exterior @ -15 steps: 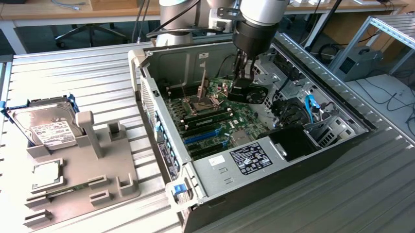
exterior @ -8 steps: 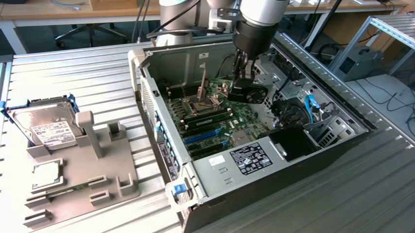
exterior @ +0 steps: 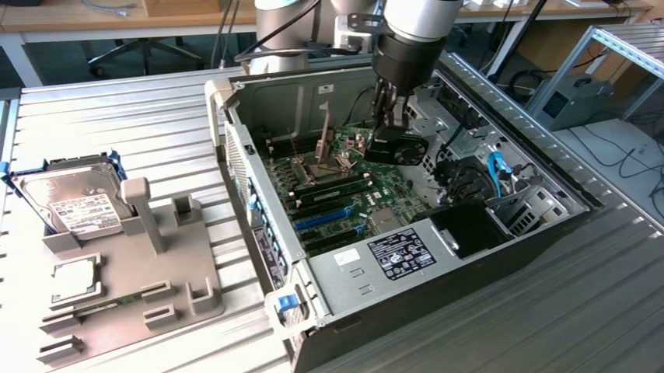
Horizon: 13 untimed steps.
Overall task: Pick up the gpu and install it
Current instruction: 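Insert the gpu into the slot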
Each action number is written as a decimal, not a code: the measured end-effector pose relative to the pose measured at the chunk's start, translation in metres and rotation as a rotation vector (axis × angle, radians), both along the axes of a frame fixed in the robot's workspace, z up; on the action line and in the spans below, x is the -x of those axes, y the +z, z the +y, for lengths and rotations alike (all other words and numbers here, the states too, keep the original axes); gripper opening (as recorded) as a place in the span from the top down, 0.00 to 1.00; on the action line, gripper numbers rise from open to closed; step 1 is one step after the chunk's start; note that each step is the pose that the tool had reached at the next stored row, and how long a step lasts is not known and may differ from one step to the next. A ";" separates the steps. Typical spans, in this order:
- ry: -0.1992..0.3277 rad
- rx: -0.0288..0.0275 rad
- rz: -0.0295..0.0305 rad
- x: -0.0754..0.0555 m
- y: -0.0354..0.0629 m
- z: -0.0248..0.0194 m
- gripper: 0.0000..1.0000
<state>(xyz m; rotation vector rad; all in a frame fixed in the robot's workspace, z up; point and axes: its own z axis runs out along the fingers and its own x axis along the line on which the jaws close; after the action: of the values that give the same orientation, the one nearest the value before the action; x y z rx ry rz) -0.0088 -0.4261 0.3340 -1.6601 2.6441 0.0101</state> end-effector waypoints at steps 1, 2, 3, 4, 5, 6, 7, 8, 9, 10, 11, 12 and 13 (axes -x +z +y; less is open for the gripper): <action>0.004 0.0002 0.0000 0.000 -0.0001 0.0000 0.73; 0.007 0.0004 0.0000 0.000 -0.0001 0.0000 0.73; 0.009 0.0005 0.0000 0.000 -0.0001 0.0000 0.73; 0.012 0.0007 0.0000 0.000 -0.0002 0.0000 0.73; 0.015 0.0007 0.0000 0.000 -0.0002 0.0000 0.73; 0.018 0.0009 0.0000 0.000 -0.0003 0.0000 0.73; 0.021 0.0011 0.0000 0.000 -0.0003 0.0000 0.73; 0.024 0.0012 0.0000 0.000 -0.0003 0.0000 0.73; 0.027 0.0013 0.0000 0.000 -0.0004 0.0000 0.73; 0.030 0.0014 0.0000 0.000 -0.0004 0.0000 0.73; 0.037 0.0017 0.0000 0.000 -0.0005 0.0000 0.73; 0.047 0.0022 0.0000 0.000 -0.0006 0.0000 0.73; 0.057 0.0024 0.0000 0.000 -0.0007 0.0000 0.73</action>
<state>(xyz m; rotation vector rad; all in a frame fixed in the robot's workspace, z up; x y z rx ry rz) -0.0088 -0.4261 0.3334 -1.7356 2.5970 0.0078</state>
